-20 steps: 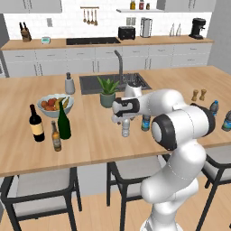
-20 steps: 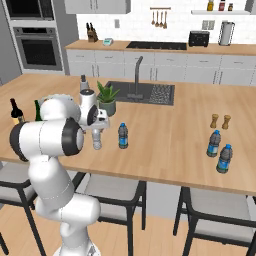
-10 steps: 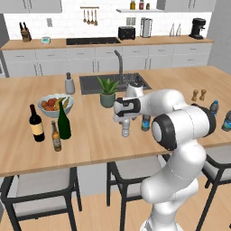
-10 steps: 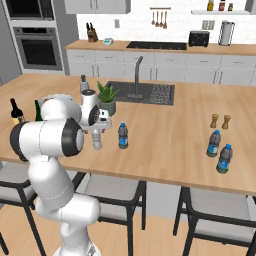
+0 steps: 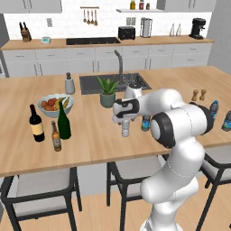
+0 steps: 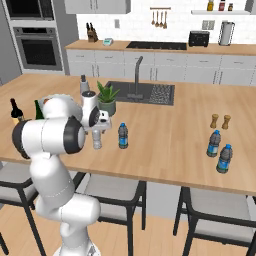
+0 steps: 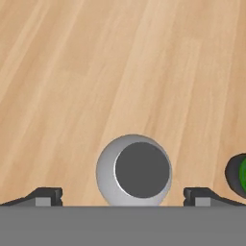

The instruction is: Move the plastic bottles in the middle to the plastics group, and the glass bottles in the middle to the glass group.

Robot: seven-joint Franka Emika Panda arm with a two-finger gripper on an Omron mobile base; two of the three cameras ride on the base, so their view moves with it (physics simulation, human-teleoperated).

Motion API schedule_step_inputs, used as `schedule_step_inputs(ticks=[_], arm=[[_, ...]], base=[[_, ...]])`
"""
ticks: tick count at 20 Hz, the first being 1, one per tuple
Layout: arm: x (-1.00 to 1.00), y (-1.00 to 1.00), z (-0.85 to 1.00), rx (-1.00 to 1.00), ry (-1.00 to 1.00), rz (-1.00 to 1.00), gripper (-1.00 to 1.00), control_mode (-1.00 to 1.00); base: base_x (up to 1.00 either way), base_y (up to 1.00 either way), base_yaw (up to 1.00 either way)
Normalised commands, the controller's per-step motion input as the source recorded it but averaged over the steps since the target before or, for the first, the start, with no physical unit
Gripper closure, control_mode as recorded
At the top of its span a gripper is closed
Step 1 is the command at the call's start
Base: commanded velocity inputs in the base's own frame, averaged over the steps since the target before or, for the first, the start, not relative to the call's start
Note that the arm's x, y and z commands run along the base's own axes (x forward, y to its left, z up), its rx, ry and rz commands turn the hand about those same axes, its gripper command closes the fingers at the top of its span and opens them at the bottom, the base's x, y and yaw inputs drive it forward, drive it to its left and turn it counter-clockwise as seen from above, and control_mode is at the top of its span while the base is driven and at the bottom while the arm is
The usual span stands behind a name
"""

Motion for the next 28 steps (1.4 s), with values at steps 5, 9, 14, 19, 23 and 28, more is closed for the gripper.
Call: schedule_step_inputs(ticks=[5, 9, 14, 19, 23, 28], arm=[[0.04, 0.00, -0.01, 0.00, -0.03, -0.01, -1.00, -1.00], [0.00, 0.00, 0.01, 0.00, -0.05, -0.02, -1.00, -1.00], [0.00, 0.00, 0.05, 0.00, -0.10, 0.00, -1.00, -1.00], [0.00, 0.00, -0.02, 0.00, -0.13, -0.02, -1.00, -1.00], [0.03, 0.00, -0.16, 0.00, -0.07, -0.02, -1.00, -1.00], [0.00, 0.00, -0.02, 0.00, 0.00, 0.00, -1.00, -1.00]], base=[[0.00, 0.00, 0.00], [0.00, 0.00, 0.00], [0.00, 0.00, 0.00], [0.00, 0.00, 0.00], [0.00, 0.00, 0.00], [0.00, 0.00, 0.00]])
